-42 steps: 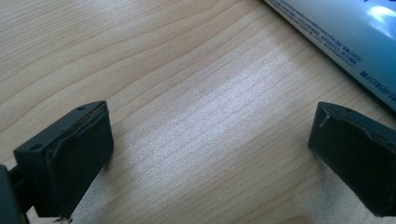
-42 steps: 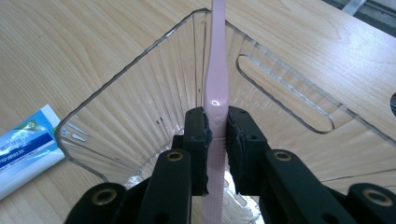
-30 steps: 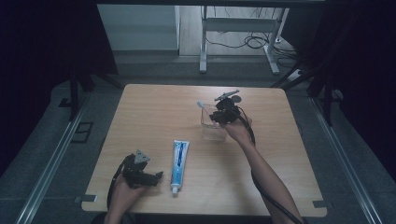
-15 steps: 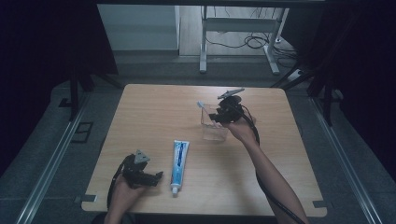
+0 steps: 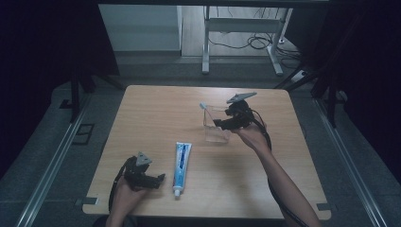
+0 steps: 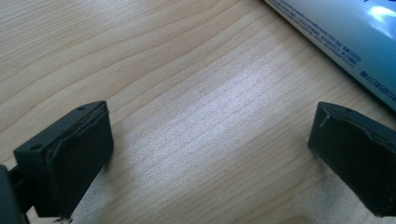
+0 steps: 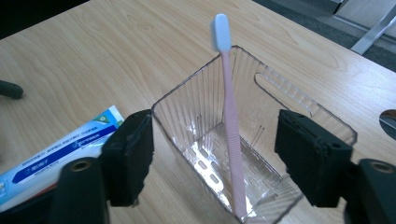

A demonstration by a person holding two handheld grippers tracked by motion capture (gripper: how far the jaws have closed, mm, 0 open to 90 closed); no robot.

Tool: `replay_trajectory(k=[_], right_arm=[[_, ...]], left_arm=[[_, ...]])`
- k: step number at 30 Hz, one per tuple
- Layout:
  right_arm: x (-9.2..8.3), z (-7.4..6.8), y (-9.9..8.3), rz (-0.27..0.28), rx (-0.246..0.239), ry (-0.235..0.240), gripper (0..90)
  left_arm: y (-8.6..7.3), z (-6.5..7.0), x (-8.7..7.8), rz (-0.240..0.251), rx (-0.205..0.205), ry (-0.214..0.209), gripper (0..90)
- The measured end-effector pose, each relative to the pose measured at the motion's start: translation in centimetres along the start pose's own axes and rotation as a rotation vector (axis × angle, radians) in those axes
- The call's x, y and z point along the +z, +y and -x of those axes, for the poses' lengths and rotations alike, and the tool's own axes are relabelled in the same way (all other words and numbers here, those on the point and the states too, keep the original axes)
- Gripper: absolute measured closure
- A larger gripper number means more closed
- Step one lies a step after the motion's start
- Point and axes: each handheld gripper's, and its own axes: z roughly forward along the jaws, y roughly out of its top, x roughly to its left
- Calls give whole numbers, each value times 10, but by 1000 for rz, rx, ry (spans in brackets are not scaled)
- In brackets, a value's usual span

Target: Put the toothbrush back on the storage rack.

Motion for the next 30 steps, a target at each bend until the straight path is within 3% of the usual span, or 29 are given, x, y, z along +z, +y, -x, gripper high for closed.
replay_trajectory(k=[8, 18, 30], right_arm=[[-13, -3, -11, 19, -8, -1, 141], [-25, -5, -28, 25, -14, -13, 38], [-35, -9, -52, 2, -60, -36, 4]], left_arm=[[0, 0, 0, -2, -1, 2, 0], [0, 0, 0, -2, -3, 5, 0], [0, 0, 0, -2, -1, 5, 0]])
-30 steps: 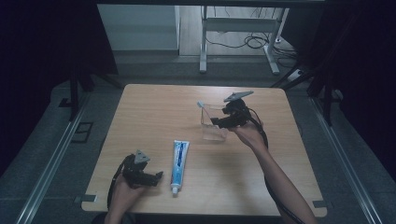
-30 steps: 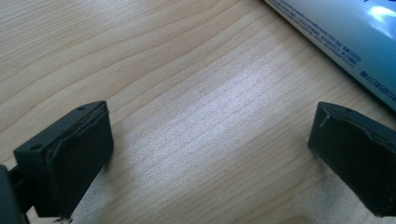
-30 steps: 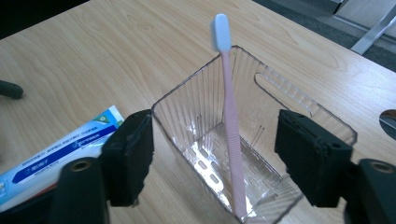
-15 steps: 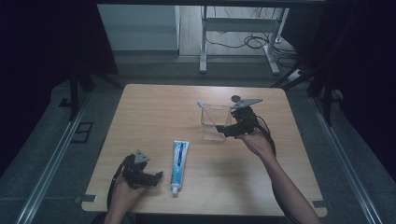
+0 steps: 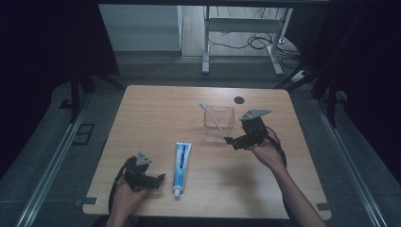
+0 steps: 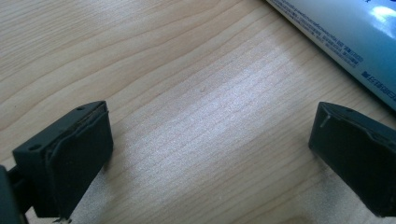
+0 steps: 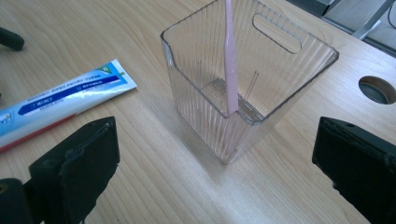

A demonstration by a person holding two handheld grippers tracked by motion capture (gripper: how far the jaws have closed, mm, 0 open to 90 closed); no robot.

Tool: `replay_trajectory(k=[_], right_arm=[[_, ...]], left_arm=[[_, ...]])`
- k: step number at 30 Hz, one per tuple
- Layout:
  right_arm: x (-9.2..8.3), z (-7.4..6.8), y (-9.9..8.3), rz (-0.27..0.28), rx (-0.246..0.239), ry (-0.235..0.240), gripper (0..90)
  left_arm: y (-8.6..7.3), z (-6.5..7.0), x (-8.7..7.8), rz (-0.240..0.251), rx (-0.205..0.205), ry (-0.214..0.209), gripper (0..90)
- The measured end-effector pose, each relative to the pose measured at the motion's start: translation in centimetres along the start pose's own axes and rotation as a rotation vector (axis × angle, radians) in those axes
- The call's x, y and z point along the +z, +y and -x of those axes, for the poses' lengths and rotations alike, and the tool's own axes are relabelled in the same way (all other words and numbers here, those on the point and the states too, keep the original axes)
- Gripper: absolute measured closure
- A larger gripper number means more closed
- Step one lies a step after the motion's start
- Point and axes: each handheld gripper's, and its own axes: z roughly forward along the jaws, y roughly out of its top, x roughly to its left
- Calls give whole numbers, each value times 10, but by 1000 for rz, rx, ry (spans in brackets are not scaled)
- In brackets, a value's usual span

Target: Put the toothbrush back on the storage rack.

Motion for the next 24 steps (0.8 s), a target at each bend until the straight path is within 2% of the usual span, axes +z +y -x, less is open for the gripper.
replay_trajectory(k=[7, 24], right_arm=[[-6, -2, -15, 2, -2, -7, 0], [-18, -1, -58, 14, 45, -22, 0]], left_arm=[[0, 0, 0, 0, -7, 1, 0], [0, 0, 0, 2, -11, 3, 0]])
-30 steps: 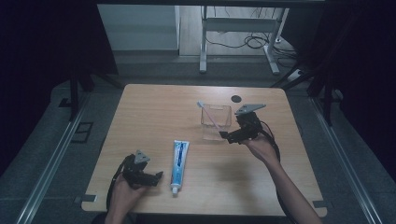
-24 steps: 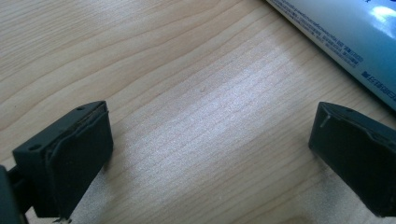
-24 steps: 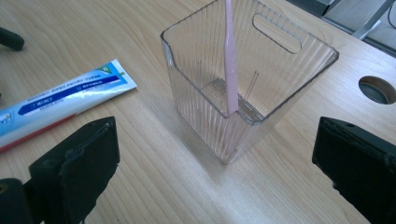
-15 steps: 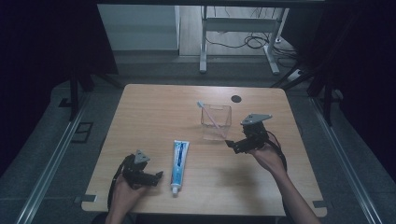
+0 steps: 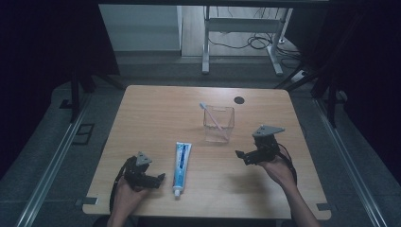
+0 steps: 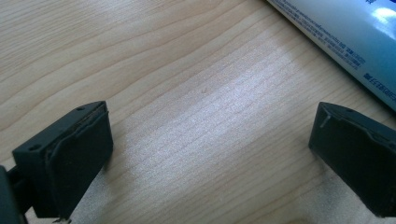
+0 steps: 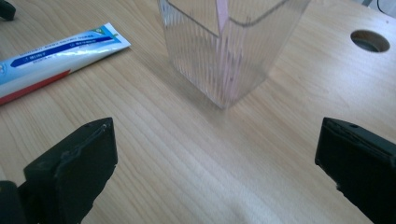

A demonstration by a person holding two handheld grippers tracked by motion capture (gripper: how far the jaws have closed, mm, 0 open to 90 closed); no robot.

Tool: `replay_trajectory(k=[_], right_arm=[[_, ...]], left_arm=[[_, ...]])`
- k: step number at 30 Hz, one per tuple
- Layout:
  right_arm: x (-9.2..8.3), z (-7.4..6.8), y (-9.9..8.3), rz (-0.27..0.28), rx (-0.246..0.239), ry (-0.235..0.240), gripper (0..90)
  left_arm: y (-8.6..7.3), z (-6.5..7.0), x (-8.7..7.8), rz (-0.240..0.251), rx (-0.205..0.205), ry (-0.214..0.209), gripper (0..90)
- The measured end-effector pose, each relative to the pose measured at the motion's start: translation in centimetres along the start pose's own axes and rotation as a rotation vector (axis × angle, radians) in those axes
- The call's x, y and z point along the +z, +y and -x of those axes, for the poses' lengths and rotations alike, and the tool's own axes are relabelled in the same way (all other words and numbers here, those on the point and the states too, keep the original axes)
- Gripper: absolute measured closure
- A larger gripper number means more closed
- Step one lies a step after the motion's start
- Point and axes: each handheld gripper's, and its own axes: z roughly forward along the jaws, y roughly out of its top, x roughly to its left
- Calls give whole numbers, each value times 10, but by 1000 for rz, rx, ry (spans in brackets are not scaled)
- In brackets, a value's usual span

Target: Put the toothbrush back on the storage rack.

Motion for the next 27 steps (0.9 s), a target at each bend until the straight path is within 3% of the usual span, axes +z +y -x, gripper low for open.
replay_trajectory(k=[15, 27], right_arm=[[-8, 0, -43, -8, 40, -21, 0], [-4, -4, -76, -35, 64, -35, 0]], left_arm=[[0, 0, 0, 1, 0, 0, 0], [0, 0, 0, 1, 4, 0, 0]])
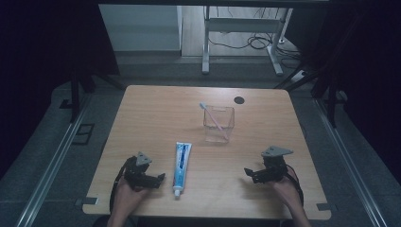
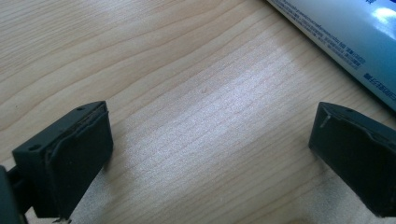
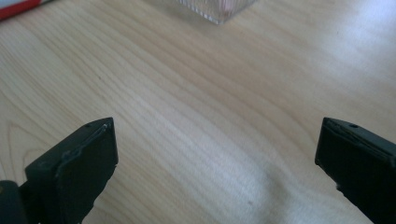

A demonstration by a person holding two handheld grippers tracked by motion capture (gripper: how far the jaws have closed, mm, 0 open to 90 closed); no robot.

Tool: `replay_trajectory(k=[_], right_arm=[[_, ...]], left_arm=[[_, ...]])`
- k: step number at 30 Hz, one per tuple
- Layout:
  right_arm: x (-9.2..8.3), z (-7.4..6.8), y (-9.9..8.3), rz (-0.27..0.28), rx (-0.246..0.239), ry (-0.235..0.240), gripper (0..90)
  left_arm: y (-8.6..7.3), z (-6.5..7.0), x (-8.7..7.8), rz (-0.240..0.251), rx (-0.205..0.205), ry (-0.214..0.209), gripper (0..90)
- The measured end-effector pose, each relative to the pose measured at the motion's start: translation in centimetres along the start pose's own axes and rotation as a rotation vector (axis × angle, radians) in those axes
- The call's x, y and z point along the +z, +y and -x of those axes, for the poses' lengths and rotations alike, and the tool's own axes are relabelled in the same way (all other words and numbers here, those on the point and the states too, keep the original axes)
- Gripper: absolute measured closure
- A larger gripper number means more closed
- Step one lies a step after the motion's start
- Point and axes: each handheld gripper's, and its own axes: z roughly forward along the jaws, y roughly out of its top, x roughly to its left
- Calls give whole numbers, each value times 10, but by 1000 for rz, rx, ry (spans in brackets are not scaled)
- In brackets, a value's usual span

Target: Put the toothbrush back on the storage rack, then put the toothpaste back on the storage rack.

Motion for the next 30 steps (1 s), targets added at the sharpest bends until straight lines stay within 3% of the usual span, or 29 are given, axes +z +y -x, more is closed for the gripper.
replay_trajectory(k=[15, 30], right_arm=[[10, 1, -24, -61, 5, -13, 0], [9, 0, -25, -55, 1, -13, 21]], left_arm=[[0, 0, 0, 0, -1, 0, 0], [-1, 0, -1, 5, -3, 3, 13]])
